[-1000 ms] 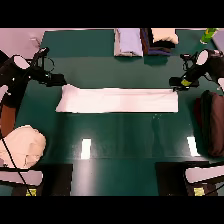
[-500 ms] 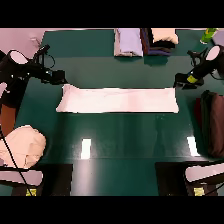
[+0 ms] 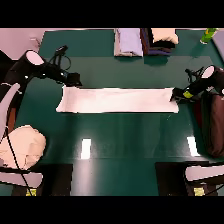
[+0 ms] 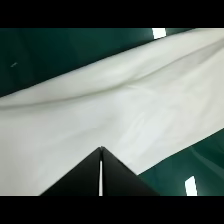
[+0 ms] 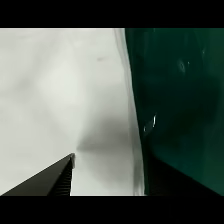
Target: Fold the shirts.
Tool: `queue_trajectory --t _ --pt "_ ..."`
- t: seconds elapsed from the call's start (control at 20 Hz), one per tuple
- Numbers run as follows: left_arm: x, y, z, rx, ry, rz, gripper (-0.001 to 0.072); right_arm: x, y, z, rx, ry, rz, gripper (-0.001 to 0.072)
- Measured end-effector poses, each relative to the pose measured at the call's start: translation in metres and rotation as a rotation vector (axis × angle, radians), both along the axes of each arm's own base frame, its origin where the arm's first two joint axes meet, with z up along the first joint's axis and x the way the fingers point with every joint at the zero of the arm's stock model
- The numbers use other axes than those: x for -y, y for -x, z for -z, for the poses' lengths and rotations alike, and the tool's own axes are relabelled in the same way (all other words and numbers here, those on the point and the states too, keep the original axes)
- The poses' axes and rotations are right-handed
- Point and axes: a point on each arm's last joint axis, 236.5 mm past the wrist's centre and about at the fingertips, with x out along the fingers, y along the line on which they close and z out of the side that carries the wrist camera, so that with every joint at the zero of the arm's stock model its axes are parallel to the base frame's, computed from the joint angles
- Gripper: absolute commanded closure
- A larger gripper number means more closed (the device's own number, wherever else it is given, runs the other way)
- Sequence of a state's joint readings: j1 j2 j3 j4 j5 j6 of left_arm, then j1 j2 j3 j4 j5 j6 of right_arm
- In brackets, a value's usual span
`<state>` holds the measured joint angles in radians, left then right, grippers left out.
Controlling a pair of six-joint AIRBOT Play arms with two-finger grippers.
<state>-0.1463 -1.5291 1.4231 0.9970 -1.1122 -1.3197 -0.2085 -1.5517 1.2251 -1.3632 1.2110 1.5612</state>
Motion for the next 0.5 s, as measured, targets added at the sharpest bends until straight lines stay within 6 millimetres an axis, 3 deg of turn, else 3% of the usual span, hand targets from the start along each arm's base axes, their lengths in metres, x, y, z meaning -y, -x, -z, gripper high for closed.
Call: queue_trajectory --t 0.05,0.15,0.25,0.35,0.5 --pt "0.009 0.002 -0.001 0.007 0.001 0.015 0.0686 -0.001 0.000 0.002 0.002 -0.001 0.002 0.0193" --pt "0.029 0.007 -0.002 0.020 0.005 0.046 0.0687 -0.002 0.001 0.005 0.004 -0.001 0.003 0.0288" --pt "0.044 0.009 -0.004 0.039 0.009 0.065 0.0687 -0.006 0.001 0.006 0.007 -0.005 -0.003 0.0564" --pt "0.060 0.012 -0.004 0.051 0.013 0.080 0.0687 -0.011 0.001 0.008 0.008 -0.007 -0.019 0.0695" --pt "0.084 0.016 0.004 0.053 0.017 0.101 0.0687 -0.017 0.001 0.005 0.018 0.005 -0.060 0.0693"
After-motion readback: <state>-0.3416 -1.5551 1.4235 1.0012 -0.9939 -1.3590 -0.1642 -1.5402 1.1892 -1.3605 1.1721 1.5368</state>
